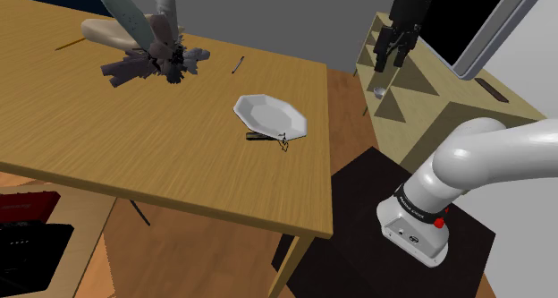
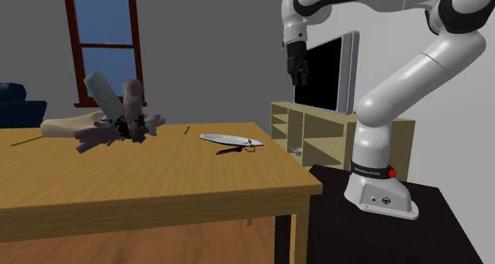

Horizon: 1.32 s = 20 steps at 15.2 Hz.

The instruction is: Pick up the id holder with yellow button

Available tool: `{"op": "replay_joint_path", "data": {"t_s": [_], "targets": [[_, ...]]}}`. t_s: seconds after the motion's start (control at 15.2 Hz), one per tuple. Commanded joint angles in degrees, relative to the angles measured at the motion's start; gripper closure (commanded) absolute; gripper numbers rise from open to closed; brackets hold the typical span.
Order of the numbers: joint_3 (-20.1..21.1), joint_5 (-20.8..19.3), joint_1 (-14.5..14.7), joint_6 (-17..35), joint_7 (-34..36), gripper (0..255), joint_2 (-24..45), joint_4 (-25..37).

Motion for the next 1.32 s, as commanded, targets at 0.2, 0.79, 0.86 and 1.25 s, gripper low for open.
{"op": "replay_joint_path", "data": {"t_s": [0.2,0.79,0.86,1.25], "targets": [[4.05,2.71,0.97,2.17,4.75,0,2.15,-1.22],[15.75,9.46,3.56,9.86,18.68,0,13.41,-0.93],[17.00,9.97,3.76,10.79,20.22,0,15.08,-0.53],[24.10,11.44,4.60,16.30,29.74,0,26.69,3.36]]}}
